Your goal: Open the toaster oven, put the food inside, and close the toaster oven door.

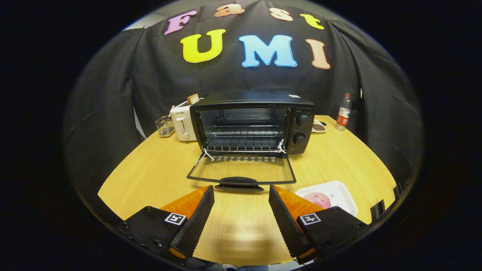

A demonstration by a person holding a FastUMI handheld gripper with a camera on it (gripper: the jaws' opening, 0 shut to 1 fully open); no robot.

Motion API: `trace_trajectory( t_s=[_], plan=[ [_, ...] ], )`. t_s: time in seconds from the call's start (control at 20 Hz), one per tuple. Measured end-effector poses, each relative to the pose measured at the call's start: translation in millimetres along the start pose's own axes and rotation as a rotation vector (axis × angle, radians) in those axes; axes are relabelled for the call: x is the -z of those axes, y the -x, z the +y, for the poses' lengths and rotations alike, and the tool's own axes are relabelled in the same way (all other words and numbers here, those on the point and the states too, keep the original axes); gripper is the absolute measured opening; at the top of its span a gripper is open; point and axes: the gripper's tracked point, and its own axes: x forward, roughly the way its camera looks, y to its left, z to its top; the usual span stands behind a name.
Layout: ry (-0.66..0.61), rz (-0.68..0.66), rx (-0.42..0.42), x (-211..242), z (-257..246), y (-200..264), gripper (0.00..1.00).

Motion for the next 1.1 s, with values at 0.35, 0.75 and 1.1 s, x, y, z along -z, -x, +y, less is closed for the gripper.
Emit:
trace_trajectory(
  t_s=[0.35,0.75,1.1],
  plan=[
    [-0.040,0.097,-0.047,23,-86,29,0.93],
    [-0.063,0.277,-0.089,38,-187,17,0.90],
    [-0.042,0.561,-0.123,69,-230,-26,0.90]
  ],
)
